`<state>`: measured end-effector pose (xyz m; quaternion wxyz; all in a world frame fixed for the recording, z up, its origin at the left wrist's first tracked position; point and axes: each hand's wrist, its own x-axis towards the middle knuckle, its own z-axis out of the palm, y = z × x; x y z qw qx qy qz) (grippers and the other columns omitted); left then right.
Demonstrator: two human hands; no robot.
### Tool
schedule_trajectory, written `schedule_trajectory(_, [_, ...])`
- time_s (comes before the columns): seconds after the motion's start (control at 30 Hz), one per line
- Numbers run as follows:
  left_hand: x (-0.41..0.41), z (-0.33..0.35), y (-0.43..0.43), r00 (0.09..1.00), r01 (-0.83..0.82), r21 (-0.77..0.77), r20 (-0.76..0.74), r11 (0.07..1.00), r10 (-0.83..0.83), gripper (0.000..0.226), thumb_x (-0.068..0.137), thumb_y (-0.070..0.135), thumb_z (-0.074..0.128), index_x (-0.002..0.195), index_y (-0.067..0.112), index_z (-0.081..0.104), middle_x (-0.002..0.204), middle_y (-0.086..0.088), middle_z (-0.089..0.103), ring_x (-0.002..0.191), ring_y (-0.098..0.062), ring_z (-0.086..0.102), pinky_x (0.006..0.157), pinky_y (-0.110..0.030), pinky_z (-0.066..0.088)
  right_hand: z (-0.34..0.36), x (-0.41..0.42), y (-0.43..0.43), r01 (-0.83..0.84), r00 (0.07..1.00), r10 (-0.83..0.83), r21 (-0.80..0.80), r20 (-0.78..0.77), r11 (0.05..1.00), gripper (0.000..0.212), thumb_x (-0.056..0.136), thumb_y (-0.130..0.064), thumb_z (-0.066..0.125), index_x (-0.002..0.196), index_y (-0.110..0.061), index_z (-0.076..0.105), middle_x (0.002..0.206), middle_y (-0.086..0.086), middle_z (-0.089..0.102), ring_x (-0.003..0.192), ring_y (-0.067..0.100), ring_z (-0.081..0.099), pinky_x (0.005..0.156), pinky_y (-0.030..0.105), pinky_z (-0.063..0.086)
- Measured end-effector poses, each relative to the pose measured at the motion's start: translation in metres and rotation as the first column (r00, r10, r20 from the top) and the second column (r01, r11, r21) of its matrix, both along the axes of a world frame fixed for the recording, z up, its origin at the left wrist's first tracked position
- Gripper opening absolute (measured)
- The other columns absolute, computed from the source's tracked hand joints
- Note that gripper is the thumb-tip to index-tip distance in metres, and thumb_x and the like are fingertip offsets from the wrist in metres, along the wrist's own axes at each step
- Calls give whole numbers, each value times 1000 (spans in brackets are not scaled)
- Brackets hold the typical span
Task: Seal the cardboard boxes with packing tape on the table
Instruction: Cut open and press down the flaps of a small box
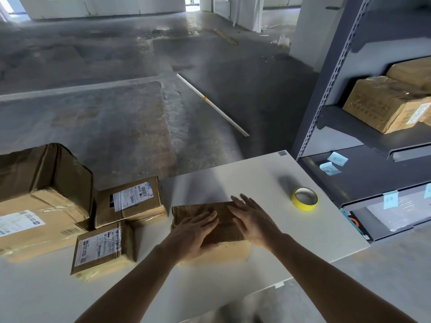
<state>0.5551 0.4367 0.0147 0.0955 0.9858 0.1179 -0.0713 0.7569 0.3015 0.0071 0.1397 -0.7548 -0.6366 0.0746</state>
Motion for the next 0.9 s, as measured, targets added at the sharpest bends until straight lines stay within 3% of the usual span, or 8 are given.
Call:
schedule_trajectory(0.1, [-3, -5, 1, 998, 29, -27, 62, 999, -27, 81, 96, 66, 34, 156, 21, 4, 160, 8, -5, 150, -7, -2, 121, -30, 8, 4, -25, 4, -142, 989, 141, 14, 32, 990, 60, 104, -48, 27, 150, -12, 40, 160, 6, 31, 151, 22, 19, 124, 39, 17])
schedule_trajectory(0.23, [-7, -5, 2, 996, 53, -88, 81, 995, -46, 82, 94, 67, 31, 155, 23, -1, 159, 10, -7, 148, -2, -8, 117, -18, -4, -7, -49, 1, -119, 992, 121, -56, 31, 991, 81, 100, -64, 9, 155, -7, 28, 162, 9, 23, 152, 22, 15, 123, 42, 18])
schedule_trajectory(0.3, [-11, -6, 4, 997, 61, -97, 61, 993, -55, 83, 90, 70, 25, 152, 26, -8, 159, 11, -10, 148, -1, -11, 119, -19, -4, -9, -47, -2, -96, 992, 104, -93, 75, 991, 80, 101, -63, 10, 155, -7, 28, 162, 9, 23, 152, 21, 16, 123, 42, 18])
schedule_trajectory(0.47, [-29, -9, 18, 998, 65, -75, 26, 995, -64, 86, 90, 70, 24, 156, 22, -3, 160, 10, -12, 149, -6, -9, 117, -24, -11, -4, -43, -7, -75, 988, 90, -118, 127, 990, 90, 93, -68, -6, 158, -10, 18, 166, 4, 7, 153, 18, 0, 122, 32, -8])
schedule_trajectory(0.53, [-35, -8, 22, 998, 62, -65, 19, 996, -61, 87, 88, 72, 19, 156, 23, -3, 159, 11, -13, 148, -5, -10, 115, -24, -15, -6, -41, -10, -42, 991, 54, -101, 119, 994, 90, 93, -69, -7, 157, -11, 20, 166, 2, 9, 153, 15, 0, 123, 32, -3])
schedule_trajectory(0.63, [-37, -3, 24, 998, 61, -52, -9, 997, -61, 90, 82, 74, 12, 156, 24, -5, 156, 14, -17, 142, 0, -14, 109, -21, -19, -10, -35, -18, 39, 997, -33, -75, 73, 996, 88, 94, -71, 0, 156, -13, 24, 165, 0, 12, 151, 12, 0, 124, 36, 13])
schedule_trajectory(0.77, [-36, -5, 21, 999, 44, -53, 34, 998, -42, 90, 82, 73, 11, 156, 22, 2, 156, 13, -13, 143, -3, -10, 111, -26, -16, -5, -32, -26, 48, 995, -35, -137, 93, 989, 91, 92, -75, 32, 158, -20, 3, 162, -9, -13, 148, 9, -16, 119, 24, 2])
schedule_trajectory(0.9, [-35, -24, 22, 993, 42, -7, 112, 999, -41, 84, 90, 68, 20, 157, 18, 8, 163, 4, -3, 149, -12, 2, 117, -31, -9, -5, -30, -25, 58, 989, -34, -164, 145, 985, 89, 95, -59, 47, 158, -23, -6, 160, -8, -23, 151, 15, -15, 120, 28, 10])
